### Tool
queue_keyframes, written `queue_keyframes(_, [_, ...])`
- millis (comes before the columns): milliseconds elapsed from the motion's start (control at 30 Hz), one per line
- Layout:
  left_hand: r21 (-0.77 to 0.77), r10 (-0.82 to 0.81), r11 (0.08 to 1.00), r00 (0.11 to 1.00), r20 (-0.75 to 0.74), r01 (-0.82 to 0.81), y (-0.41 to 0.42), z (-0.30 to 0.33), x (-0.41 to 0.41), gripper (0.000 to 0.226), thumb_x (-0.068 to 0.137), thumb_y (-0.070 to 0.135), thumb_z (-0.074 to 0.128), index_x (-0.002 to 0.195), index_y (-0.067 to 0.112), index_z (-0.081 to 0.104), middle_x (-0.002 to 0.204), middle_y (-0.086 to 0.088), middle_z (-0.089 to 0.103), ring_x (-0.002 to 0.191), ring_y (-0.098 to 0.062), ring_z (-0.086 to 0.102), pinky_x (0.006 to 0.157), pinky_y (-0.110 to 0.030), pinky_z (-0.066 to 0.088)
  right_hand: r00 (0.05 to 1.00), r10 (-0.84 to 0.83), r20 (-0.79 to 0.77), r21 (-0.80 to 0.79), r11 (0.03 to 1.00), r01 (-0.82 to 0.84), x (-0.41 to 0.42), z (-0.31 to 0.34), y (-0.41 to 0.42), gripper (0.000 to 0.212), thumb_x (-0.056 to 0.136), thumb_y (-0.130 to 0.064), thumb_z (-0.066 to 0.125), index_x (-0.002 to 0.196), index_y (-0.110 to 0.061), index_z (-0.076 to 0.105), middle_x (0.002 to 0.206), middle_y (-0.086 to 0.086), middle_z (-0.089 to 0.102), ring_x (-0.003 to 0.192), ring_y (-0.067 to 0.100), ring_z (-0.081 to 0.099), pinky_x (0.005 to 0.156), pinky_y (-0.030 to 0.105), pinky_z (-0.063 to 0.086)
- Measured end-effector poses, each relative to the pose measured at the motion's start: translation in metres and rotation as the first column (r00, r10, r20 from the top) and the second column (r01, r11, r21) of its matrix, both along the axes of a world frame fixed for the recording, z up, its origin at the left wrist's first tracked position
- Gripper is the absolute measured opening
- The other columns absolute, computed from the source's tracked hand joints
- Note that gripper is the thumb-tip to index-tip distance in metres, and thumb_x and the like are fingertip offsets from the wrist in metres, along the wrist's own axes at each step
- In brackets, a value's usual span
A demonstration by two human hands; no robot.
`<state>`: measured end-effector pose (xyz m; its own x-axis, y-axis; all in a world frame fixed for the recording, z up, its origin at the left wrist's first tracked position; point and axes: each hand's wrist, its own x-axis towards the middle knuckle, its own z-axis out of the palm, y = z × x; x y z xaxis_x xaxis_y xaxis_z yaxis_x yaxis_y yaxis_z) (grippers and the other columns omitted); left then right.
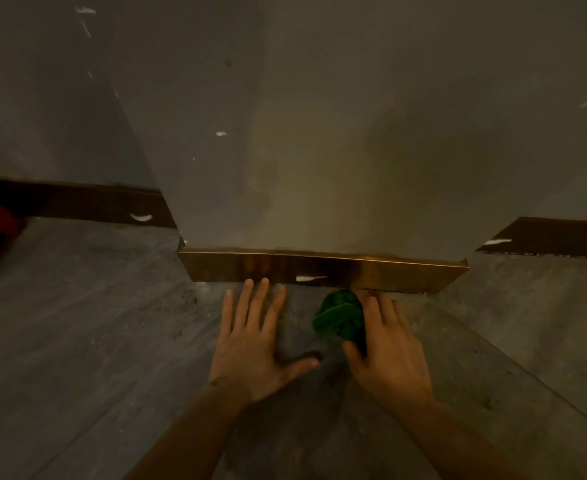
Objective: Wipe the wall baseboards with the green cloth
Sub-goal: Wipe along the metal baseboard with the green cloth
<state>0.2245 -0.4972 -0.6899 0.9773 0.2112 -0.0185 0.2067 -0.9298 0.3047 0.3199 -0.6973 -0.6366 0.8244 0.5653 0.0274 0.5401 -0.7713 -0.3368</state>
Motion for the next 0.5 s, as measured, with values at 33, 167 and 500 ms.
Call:
queue_keyframes(33, [0.005,0.015,1.000,1.000,-0.021,-0.015,0.000,-0.006,-0.001,0.120,0.071,0.101,0.031,0.161,0.025,0.002,0.169,-0.009,-0.002,0.153,-0.027,-0.015,0.122,-0.056,-0.010,1.000,0.000,0.012,-0.006,1.000,0.000,0.001,0.000,0.000,0.078,0.078,-0.042,0.071,0.141,-0.026,0.028,0.134,0.001,0.043,0.123,0.022,0.044,0.085,0.036,0.053])
queue_keyframes(167, [-0.002,0.058,0.998,0.997,-0.042,-0.058,-0.002,-0.022,-0.003,0.119,0.070,0.100,0.033,0.160,0.029,0.004,0.169,-0.011,-0.004,0.154,-0.032,-0.012,0.121,-0.060,-0.002,0.999,0.041,0.001,-0.012,0.999,-0.041,0.006,0.001,0.003,0.080,0.081,-0.039,0.069,0.146,-0.029,0.023,0.138,0.001,0.039,0.128,0.023,0.038,0.092,0.038,0.053])
queue_keyframes(500, [0.044,0.017,0.999,0.998,-0.064,-0.014,0.000,-0.029,-0.005,0.123,0.073,0.099,0.032,0.160,0.015,0.010,0.168,-0.014,-0.002,0.154,-0.033,-0.008,0.121,-0.063,0.009,0.883,0.411,0.227,-0.329,0.886,-0.327,0.020,-0.006,0.056,0.086,0.054,-0.036,0.087,0.131,-0.037,0.049,0.141,0.015,0.040,0.112,0.040,0.051,0.069,0.047,0.055])
